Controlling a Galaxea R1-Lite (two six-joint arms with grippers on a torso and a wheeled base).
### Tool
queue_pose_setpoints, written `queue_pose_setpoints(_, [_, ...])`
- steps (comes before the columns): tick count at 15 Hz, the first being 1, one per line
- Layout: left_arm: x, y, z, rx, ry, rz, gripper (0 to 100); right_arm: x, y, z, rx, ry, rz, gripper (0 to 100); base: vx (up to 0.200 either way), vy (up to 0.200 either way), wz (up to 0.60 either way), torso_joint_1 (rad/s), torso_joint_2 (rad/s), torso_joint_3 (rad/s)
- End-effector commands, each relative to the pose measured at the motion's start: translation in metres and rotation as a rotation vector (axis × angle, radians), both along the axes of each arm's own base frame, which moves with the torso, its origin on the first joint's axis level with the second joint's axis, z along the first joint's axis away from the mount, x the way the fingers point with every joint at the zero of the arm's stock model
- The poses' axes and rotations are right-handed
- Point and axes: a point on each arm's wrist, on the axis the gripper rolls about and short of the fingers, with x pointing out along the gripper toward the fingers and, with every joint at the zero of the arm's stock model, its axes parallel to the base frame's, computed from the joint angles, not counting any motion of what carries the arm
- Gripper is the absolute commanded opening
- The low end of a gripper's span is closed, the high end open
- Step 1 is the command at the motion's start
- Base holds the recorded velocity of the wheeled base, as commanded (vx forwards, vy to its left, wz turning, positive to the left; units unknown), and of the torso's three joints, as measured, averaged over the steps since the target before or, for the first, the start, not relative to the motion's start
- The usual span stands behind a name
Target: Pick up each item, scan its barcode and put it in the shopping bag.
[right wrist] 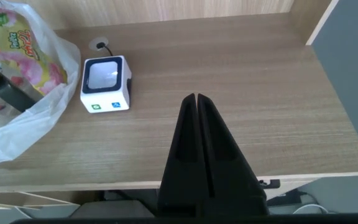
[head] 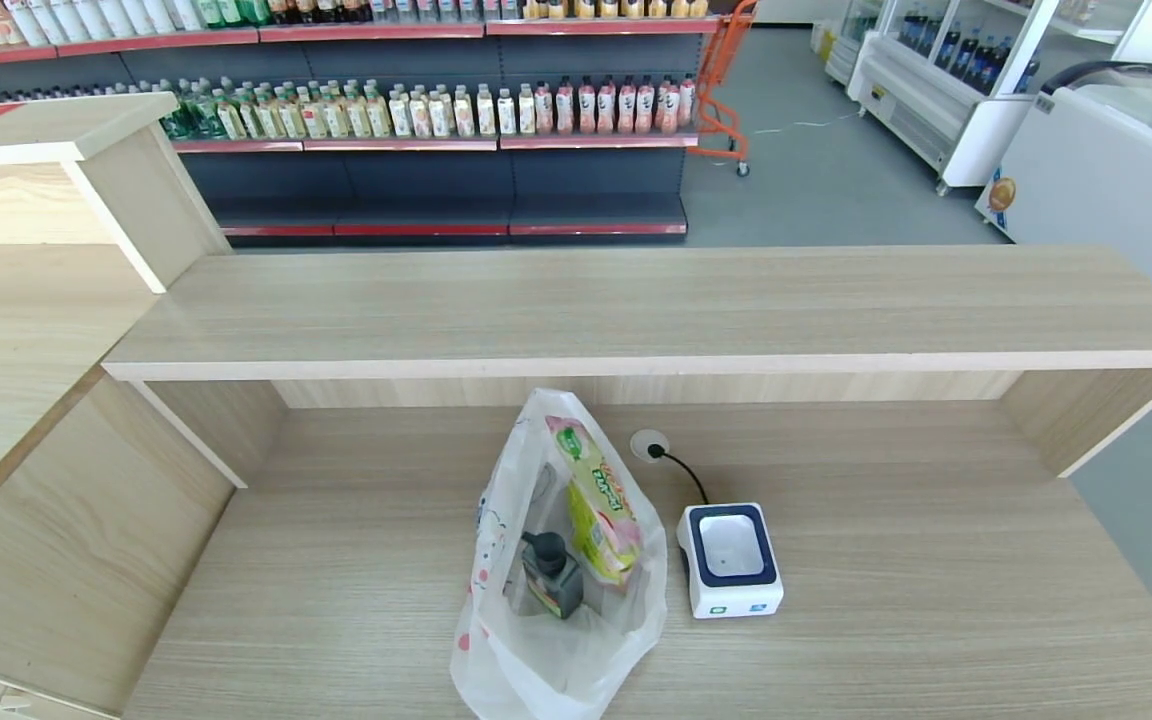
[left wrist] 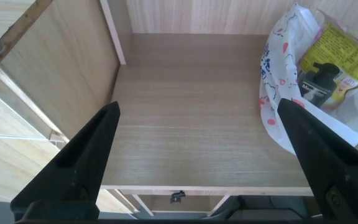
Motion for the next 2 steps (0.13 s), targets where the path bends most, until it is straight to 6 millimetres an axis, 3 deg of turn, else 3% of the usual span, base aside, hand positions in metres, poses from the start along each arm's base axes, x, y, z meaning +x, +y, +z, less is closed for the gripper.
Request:
queue_pose_setpoints(1, [0.0000, 0.0000, 0.0000, 0.000, -0.001, 0.000, 100, 0.0002, 0.0000, 0.0001, 0.001, 0.002, 0.000, 0, 0.000, 0.000, 0.00, 0.000, 0.00, 0.000])
queue_pose_setpoints(2, [0.0000, 0.0000, 0.0000, 0.000, -0.001, 0.000, 100, 0.0002, 0.0000, 0.0001, 0.002, 0.002, 0.000, 0, 0.000, 0.000, 0.00, 0.000, 0.00, 0.000])
